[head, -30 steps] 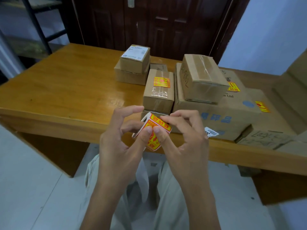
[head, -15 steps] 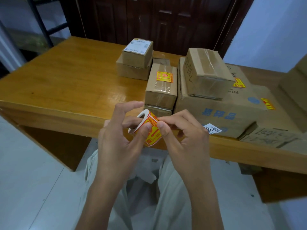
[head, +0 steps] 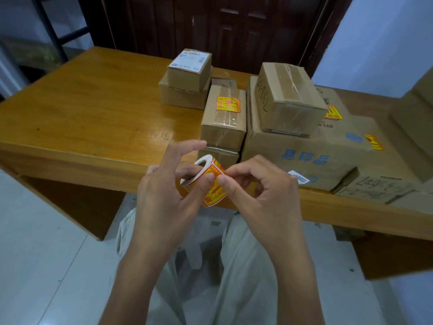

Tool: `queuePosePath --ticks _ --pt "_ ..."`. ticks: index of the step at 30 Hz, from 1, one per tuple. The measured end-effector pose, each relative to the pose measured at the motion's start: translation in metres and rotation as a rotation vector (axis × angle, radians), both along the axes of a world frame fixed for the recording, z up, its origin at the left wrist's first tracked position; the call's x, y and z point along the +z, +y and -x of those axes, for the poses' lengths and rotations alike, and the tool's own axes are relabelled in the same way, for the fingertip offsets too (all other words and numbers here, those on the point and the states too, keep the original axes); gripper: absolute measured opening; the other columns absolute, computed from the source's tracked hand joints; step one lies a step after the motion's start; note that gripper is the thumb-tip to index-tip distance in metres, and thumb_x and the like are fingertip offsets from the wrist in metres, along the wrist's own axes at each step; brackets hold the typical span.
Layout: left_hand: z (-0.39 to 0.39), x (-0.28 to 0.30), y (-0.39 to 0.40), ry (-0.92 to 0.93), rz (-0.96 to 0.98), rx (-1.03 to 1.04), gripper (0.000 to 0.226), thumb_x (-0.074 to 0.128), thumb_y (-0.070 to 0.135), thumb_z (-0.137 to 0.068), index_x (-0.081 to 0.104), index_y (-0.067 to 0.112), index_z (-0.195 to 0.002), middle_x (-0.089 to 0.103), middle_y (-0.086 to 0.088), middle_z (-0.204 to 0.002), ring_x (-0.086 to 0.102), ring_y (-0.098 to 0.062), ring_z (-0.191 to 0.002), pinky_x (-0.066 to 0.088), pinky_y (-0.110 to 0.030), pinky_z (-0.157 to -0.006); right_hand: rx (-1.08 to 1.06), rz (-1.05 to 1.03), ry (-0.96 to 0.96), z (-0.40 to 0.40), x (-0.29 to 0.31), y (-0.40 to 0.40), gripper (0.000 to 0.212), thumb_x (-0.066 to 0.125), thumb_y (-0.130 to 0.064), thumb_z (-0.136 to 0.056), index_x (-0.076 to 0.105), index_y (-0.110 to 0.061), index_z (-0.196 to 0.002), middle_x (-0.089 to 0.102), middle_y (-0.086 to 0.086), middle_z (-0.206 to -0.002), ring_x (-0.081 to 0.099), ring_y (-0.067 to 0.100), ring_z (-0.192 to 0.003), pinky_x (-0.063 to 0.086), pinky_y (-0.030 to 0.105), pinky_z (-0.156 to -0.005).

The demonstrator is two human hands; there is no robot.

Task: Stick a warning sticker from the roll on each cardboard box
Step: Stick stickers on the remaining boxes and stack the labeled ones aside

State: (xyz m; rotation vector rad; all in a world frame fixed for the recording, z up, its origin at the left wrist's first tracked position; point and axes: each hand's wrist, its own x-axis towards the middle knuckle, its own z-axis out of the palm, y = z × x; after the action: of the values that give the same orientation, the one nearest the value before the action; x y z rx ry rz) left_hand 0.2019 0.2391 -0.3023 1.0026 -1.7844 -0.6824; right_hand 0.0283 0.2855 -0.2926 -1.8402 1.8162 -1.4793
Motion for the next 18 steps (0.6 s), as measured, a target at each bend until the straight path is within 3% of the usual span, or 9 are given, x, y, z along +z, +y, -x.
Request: queuePosePath --ticks 4,12,15,18 --pt "-0.002 -0.001 -0.001 0.002 -0.005 -0.015 0.047 0.069 0.049 -0.093 0.05 0.044 -0.136 0.072 0.031 -0.105 0.073 0.002 -0.097 0.059 -0.055 -0.087 0.017 -0.015 -0.006 0.002 -0.001 -0.001 0.008 0.079 -0.031 -0.094 0.08 -0.024 -0.09 0.069 -0.011 -0.084 0.064 0.014 -0.074 0.036 0.016 -0.062" --pt "-0.007 0.002 0.001 -0.041 -0.022 -0.056 0.05 0.07 0.049 -0.092 0.048 0.049 -0.137 0.072 0.032 -0.104 0.072 0.003 -0.099 0.06 -0.054 -0.084 0.109 -0.174 -0.289 0.004 0.001 0.002 0.01 0.075 -0.025 -0.093 0.078 -0.023 -0.084 0.075 -0.003 -0.078 0.065 0.013 -0.067 0.051 0.032 -0.062" --pt "-0.008 0.004 0.002 -0.055 -0.029 -0.078 0.051 0.07 0.047 -0.091 0.048 0.051 -0.137 0.073 0.03 -0.103 0.072 0.004 -0.1 0.06 -0.056 -0.081 0.084 -0.197 -0.3 0.007 0.005 0.004 0.013 0.071 -0.025 -0.09 0.077 -0.022 -0.079 0.074 -0.003 -0.072 0.059 0.006 -0.064 0.047 0.026 -0.061" --pt "-0.01 0.007 0.005 -0.063 -0.028 -0.091 0.051 0.07 0.048 -0.091 0.048 0.052 -0.137 0.075 0.028 -0.101 0.073 0.0 -0.1 0.06 -0.055 -0.083 0.055 -0.202 -0.267 0.01 0.012 0.006 0.014 0.071 -0.023 -0.09 0.076 -0.022 -0.077 0.068 0.002 -0.067 0.052 0.008 -0.061 0.041 0.03 -0.057"
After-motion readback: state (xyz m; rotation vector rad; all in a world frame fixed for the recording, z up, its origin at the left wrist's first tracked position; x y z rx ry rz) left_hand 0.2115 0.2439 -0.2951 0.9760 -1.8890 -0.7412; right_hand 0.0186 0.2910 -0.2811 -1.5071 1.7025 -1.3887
